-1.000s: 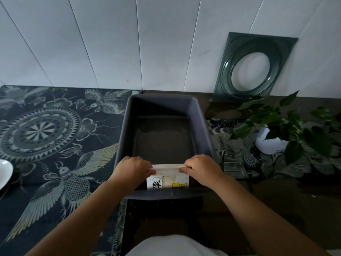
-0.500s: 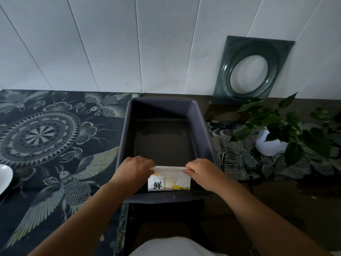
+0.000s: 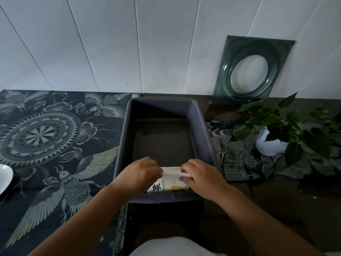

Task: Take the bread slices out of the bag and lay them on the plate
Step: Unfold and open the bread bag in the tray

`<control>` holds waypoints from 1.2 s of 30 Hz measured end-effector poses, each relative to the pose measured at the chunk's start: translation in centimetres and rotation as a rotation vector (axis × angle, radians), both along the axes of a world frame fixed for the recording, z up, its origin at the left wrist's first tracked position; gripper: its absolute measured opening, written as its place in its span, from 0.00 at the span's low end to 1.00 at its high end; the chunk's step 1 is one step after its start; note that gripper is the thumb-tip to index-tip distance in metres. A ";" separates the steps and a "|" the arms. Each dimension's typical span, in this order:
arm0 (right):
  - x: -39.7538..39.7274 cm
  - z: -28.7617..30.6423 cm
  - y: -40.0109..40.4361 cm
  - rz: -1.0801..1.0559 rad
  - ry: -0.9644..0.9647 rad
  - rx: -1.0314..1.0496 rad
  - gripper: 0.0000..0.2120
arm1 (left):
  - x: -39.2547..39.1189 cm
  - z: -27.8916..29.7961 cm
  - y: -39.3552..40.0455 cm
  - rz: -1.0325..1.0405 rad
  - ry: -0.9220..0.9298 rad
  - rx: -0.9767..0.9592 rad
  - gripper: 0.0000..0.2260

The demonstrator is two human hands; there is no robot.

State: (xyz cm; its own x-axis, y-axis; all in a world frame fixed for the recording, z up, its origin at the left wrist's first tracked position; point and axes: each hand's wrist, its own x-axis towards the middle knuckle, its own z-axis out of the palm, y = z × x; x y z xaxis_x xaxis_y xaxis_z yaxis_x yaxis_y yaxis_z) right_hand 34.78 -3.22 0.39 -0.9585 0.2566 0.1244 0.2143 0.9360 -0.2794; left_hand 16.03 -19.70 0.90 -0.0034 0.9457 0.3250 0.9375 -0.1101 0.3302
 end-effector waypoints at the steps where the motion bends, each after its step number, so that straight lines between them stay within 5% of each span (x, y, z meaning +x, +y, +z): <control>1: -0.2 0.4 0.2 0.013 0.012 -0.006 0.10 | -0.1 0.3 0.2 0.023 -0.030 -0.002 0.03; 7: -1.5 1.3 1.6 0.013 -0.184 -0.127 0.12 | -1.3 0.7 1.1 0.093 -0.121 -0.162 0.06; 21: -1.1 0.3 1.8 -0.051 -0.143 -0.233 0.08 | -1.4 0.4 -0.3 0.129 0.021 -0.188 0.10; 30: -0.7 0.3 -0.1 0.024 -0.044 0.118 0.13 | -0.3 1.6 -1.7 0.021 0.070 -0.021 0.11; 36: -1.3 1.8 1.0 0.084 0.055 0.073 0.08 | -1.4 1.5 -0.6 0.092 -0.109 -0.044 0.04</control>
